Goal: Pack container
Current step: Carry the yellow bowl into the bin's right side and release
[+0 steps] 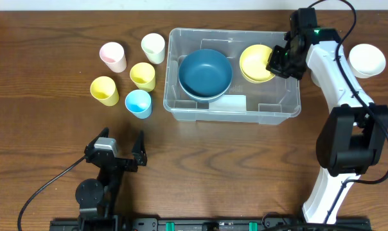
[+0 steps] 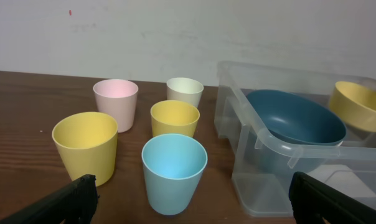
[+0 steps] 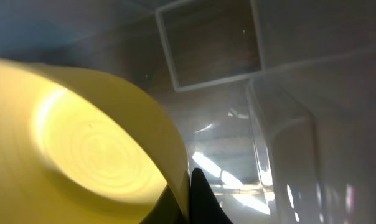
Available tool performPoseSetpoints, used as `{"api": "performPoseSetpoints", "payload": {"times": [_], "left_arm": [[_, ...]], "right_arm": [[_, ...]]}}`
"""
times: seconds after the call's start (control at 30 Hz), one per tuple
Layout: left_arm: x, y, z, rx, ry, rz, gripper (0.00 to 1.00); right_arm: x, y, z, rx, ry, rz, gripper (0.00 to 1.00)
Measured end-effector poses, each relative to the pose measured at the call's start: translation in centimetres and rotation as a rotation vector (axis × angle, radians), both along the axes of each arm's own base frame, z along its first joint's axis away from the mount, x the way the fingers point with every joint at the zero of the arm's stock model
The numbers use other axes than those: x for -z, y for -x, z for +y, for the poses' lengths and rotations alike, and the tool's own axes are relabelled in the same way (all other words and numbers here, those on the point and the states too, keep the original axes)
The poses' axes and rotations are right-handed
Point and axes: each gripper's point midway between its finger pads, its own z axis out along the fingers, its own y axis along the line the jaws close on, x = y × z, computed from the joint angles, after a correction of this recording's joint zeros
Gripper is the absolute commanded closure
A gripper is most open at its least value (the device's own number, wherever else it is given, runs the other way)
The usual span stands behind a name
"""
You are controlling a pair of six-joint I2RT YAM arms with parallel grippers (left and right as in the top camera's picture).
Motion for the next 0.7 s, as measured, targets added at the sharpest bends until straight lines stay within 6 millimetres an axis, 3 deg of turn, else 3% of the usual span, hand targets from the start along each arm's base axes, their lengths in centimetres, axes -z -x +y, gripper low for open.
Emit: {"api": "performPoseSetpoints", "payload": {"times": [0.17,0.4,0.57,0.7], "left_arm": [[0.0,0.0,0.0,0.0,0.0,0.0,0.02],[0.0,0.0,0.0,0.0,0.0,0.0,0.02],[0.0,0.0,0.0,0.0,0.0,0.0,0.02],[0.0,0.0,0.0,0.0,0.0,0.0,0.02]], "right_arm": [[1.0,-0.2,0.4,0.02,-0.011,-0.008,0.99],[2.0,-0.5,2.5,-0.003,-0.015,-0.013,0.99],[3.8,-0.3,2.2,0.025,0.006,0.029,0.98],[4.2,-0.2,1.9,0.036,0.02,0.036,0.95]]}}
